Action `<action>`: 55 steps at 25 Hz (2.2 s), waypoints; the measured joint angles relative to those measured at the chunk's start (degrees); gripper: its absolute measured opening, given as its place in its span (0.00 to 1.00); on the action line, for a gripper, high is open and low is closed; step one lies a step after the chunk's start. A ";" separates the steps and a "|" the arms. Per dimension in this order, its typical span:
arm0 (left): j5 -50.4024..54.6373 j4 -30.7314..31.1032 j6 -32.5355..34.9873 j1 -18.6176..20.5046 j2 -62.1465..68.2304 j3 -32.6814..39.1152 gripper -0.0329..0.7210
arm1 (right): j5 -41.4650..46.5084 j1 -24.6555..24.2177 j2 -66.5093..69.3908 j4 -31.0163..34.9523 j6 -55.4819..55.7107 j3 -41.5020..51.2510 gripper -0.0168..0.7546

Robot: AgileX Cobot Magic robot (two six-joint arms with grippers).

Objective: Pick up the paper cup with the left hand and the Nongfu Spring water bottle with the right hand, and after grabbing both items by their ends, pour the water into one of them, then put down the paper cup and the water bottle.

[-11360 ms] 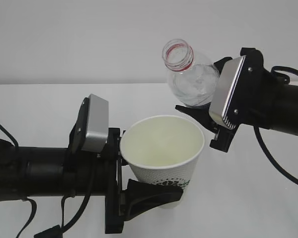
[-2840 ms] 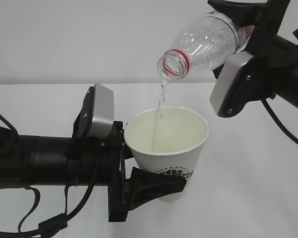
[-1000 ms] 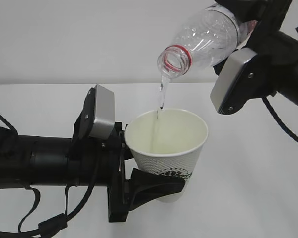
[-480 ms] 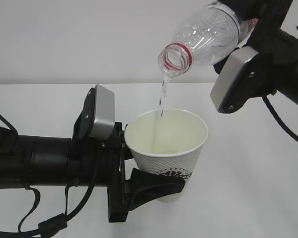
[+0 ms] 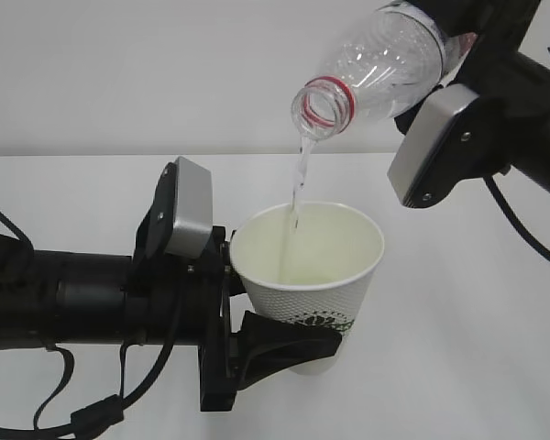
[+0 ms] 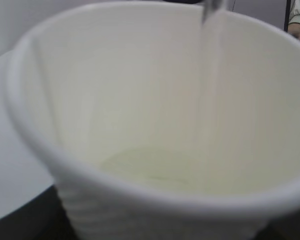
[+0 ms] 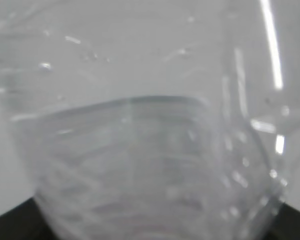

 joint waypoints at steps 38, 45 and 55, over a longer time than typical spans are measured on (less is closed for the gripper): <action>-1.61 0.93 0.00 0.00 0.00 0.00 0.72 | -1.63 0.00 0.00 2.16 -0.76 0.00 0.67; -1.61 0.93 0.00 0.00 0.00 0.00 0.72 | -1.85 0.00 0.00 2.16 -0.97 0.00 0.67; -1.61 0.93 0.00 0.00 0.00 0.00 0.72 | -1.85 0.00 0.00 2.16 -1.11 0.00 0.67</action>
